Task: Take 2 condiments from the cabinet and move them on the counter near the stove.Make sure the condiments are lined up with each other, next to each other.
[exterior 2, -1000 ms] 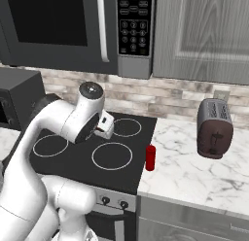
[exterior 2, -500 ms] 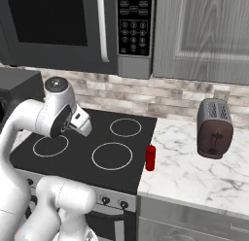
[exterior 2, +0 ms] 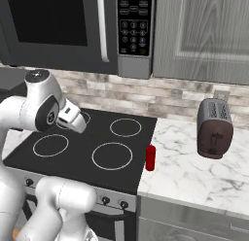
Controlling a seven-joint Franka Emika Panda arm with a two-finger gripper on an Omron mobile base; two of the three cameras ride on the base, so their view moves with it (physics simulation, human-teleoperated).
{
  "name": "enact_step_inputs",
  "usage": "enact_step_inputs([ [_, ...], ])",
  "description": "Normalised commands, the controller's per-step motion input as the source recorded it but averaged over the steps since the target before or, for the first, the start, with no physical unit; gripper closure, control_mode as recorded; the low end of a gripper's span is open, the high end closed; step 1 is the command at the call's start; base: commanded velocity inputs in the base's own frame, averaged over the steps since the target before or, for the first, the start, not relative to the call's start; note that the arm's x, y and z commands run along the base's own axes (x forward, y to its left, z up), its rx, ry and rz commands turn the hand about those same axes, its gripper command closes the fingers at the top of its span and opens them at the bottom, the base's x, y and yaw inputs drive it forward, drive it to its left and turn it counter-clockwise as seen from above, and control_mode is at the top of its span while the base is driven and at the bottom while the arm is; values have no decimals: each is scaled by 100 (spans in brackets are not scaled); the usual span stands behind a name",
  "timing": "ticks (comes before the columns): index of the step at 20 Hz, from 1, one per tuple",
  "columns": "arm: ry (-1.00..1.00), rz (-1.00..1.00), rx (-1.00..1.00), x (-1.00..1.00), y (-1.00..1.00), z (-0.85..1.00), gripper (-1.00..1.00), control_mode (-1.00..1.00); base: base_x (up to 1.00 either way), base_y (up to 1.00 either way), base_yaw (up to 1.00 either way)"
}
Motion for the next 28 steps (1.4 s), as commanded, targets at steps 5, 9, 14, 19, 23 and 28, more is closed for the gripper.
enact_step_inputs([
  [5,4,0,-18,-27,0,28,-100,-100,0,0,0],
  [9,-4,0,-6,-31,0,29,-100,-100,0,0,0],
  [14,0,4,0,-37,-5,38,-100,-100,0,0,0],
  [19,-2,13,0,-30,-11,21,-100,-100,0,0,0],
  [23,-5,13,0,-18,-8,12,-100,-100,0,0,0],
  [28,-5,12,0,-5,-2,0,-100,-100,0,0,0],
])
